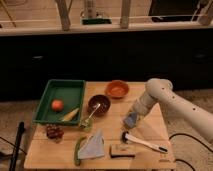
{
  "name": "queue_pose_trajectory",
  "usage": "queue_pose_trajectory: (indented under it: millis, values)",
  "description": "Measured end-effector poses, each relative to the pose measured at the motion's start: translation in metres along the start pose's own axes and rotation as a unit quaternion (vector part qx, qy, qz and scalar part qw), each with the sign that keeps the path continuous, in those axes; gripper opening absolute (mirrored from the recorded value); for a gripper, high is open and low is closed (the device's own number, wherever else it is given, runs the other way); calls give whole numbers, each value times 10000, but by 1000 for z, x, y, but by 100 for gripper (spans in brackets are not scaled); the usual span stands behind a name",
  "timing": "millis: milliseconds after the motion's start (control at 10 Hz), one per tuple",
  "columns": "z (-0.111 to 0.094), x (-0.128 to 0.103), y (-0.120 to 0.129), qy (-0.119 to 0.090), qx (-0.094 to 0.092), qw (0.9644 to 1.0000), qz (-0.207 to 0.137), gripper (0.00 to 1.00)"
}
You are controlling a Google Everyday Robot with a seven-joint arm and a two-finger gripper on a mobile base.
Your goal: Place sponge in table surface
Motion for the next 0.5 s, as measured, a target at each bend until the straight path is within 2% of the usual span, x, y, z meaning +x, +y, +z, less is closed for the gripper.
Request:
queue_pose_trajectory:
  millis: [200, 500]
  values:
    - [-2, 3, -2, 1, 8, 10000, -24, 78]
    - [-5, 7, -2, -15, -52, 10000, -59, 80]
